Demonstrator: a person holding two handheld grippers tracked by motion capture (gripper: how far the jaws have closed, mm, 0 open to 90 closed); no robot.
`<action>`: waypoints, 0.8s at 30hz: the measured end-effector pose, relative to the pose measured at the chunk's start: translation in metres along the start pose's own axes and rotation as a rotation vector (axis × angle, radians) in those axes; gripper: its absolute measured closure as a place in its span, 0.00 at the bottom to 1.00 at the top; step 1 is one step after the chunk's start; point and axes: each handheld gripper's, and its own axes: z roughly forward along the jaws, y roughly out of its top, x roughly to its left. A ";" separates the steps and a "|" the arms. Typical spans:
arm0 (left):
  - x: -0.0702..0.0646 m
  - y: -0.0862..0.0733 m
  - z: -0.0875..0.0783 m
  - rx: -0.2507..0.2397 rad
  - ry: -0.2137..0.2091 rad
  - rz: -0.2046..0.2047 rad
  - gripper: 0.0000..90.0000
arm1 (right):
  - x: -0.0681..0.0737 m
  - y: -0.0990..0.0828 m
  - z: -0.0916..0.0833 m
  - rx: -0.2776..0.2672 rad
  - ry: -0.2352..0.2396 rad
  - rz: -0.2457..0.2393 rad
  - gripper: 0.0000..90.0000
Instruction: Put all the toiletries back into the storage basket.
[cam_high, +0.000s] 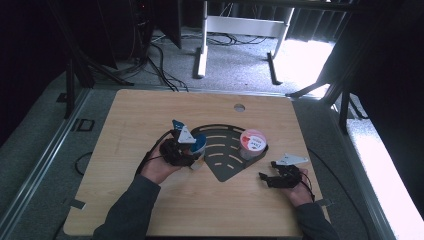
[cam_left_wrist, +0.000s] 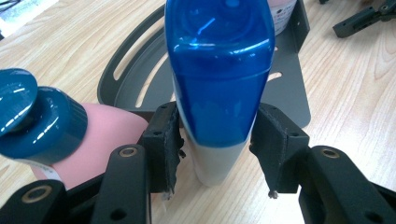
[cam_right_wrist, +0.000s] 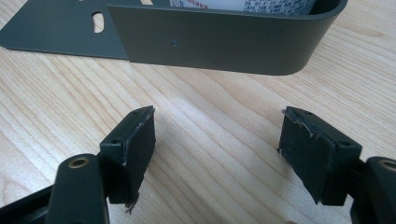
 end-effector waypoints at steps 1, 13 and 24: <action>0.000 0.001 0.001 0.004 0.004 0.001 0.58 | 0.000 0.000 0.000 0.000 0.000 0.000 0.30; 0.002 0.002 0.007 0.041 0.006 -0.028 0.60 | 0.000 0.000 0.000 0.000 0.002 -0.001 0.30; 0.001 0.003 0.006 0.056 0.009 -0.034 0.61 | 0.000 0.000 0.000 0.000 0.002 0.000 0.30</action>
